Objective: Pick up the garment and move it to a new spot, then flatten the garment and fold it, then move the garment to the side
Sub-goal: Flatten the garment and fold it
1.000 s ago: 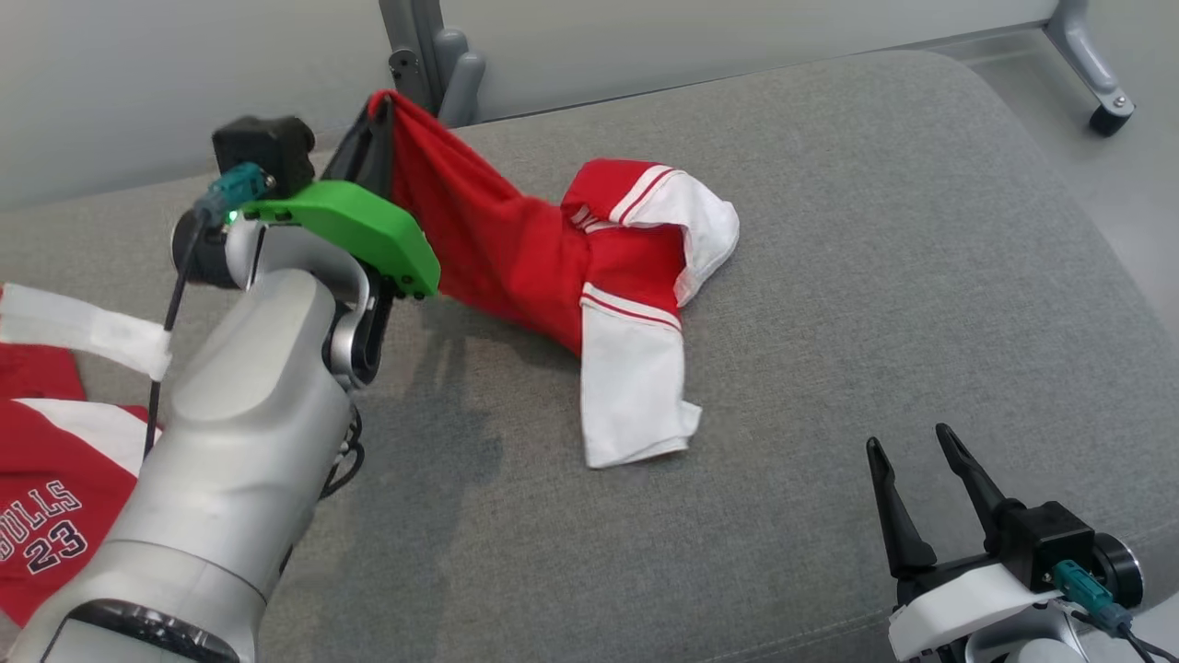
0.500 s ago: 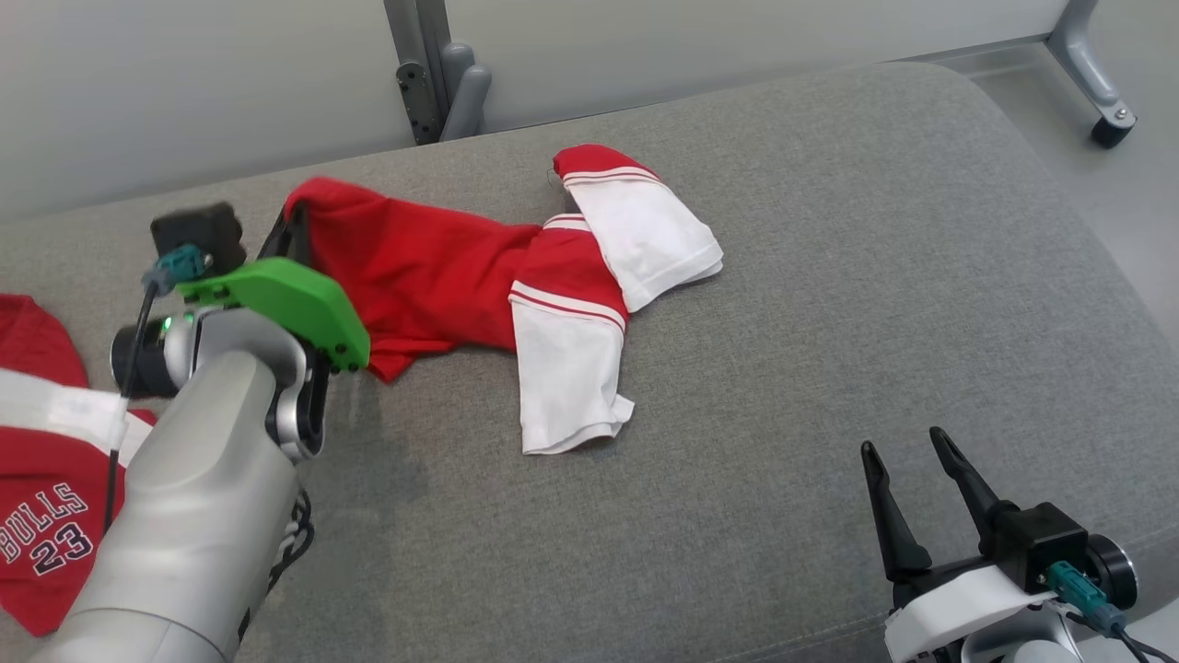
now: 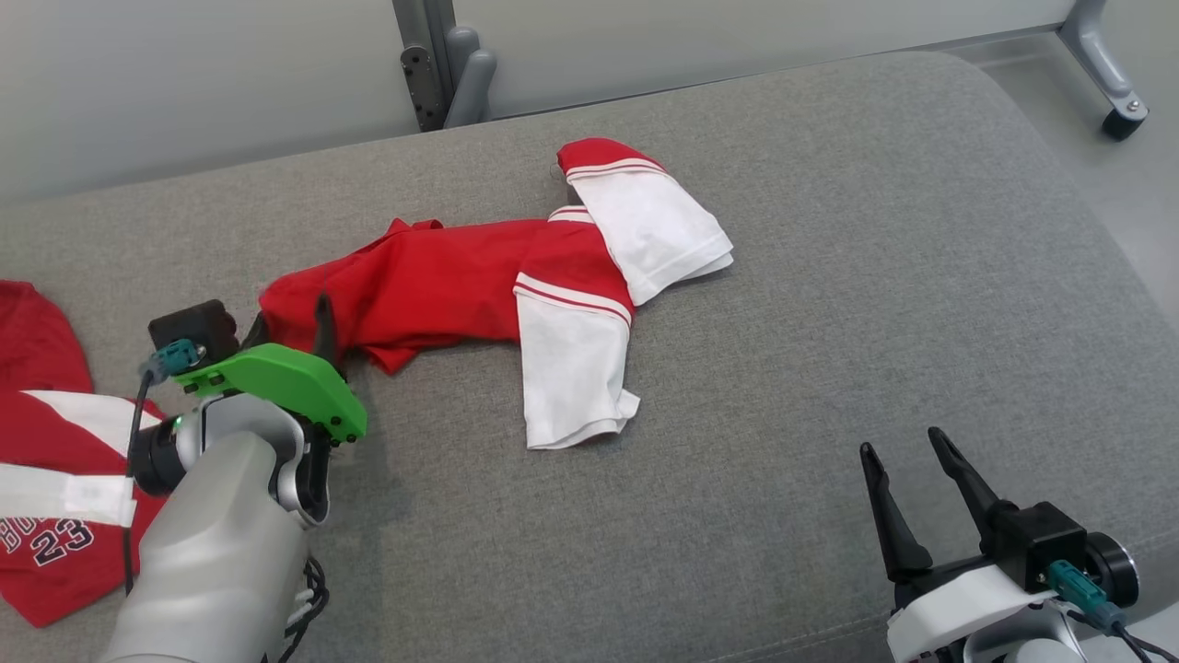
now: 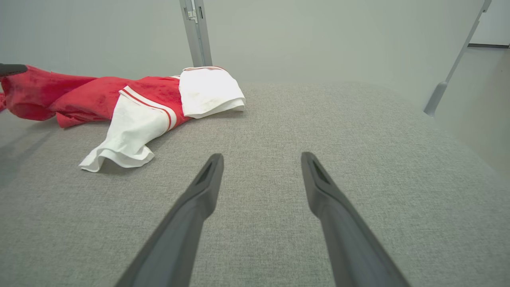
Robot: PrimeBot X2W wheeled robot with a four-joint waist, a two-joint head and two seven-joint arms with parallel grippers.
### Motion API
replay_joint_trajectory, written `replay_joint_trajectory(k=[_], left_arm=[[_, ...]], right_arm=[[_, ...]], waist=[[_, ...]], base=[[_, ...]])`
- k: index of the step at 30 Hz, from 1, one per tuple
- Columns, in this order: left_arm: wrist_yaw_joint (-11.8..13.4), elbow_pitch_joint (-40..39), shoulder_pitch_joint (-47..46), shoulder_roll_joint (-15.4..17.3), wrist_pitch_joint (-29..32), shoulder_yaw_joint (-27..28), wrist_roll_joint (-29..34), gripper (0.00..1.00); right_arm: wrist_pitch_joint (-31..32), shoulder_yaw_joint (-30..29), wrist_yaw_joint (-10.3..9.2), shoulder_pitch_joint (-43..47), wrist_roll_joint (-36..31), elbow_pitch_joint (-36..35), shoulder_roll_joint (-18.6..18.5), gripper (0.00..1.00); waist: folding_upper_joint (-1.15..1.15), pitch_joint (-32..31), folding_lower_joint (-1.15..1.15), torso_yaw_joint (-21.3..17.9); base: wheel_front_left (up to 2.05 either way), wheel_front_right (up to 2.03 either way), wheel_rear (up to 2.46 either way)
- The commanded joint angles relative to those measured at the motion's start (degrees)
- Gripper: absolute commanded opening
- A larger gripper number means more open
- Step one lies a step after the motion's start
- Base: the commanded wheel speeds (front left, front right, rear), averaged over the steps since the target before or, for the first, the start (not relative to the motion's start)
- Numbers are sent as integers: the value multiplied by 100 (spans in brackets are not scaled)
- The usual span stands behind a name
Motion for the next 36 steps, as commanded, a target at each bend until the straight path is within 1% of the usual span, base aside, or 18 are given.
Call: replay_joint_trajectory(k=[1,3,6,9,11,12,15,18,22,24,27,29,30,31,32,36], left_arm=[[36,-14,84,1,-41,32,-21,100],[92,-204,193,-3,-48,230,-94,100],[166,-583,629,-136,-34,390,-33,100],[93,-977,1011,-368,-37,349,11,100],[-21,-1205,1270,-516,-32,295,-119,100],[-46,-1273,1375,-555,2,213,-124,100],[43,-1435,1516,-627,123,-117,-124,100],[117,-1745,1618,-658,217,-498,-311,100],[397,-2087,1625,-634,300,-983,-497,100],[511,-2098,1574,-637,354,-1123,-582,100],[674,-1898,1429,-643,364,-1251,-519,100],[620,-1723,1362,-644,396,-1328,-572,100],[584,-1687,1322,-644,434,-1362,-601,77],[543,-1656,1291,-644,462,-1402,-611,45],[496,-1632,1245,-646,488,-1457,-600,0],[307,-1690,1044,-649,595,-1656,-655,0]], right_arm=[[-20,-14,-4,-33,28,-8,-41,100],[-20,-83,-4,-36,20,-36,-48,100],[-20,-176,-4,32,11,-62,-32,100],[-20,-164,-4,51,-6,-58,5,100],[-20,-118,-4,-12,-8,-50,25,100],[-20,-118,-4,-52,19,-49,37,100],[-20,-60,-4,-174,37,-42,90,100],[-20,-55,-4,-252,59,-56,118,100],[-20,-86,-4,-269,56,-42,152,100],[-20,-123,-4,-268,65,-34,167,100],[-20,-114,-4,-280,71,-44,200,100],[-20,-124,-4,-309,73,-48,220,100],[-20,-129,-4,-332,75,-53,234,100],[-20,-132,-4,-342,74,-48,244,100],[-20,-129,-4,-361,74,-48,254,100],[-20,-137,-4,-385,69,-31,277,100]], waist=[[0,0,0,2],[0,6,0,29],[0,-1,0,79],[0,33,0,85],[0,81,0,62],[0,103,0,47],[0,182,0,-49],[0,281,0,-182],[0,388,0,-348],[0,426,0,-417],[0,471,0,-526],[0,503,0,-609],[0,523,0,-629],[0,520,0,-648],[0,535,0,-667],[0,525,0,-700]], base=[[0,0,0],[0,0,0],[0,0,0],[0,0,0],[0,0,0],[0,0,0],[0,0,0],[0,0,0],[0,0,0],[0,0,0],[0,0,0],[0,0,0],[0,0,0],[0,0,0],[0,0,0],[0,0,0]])
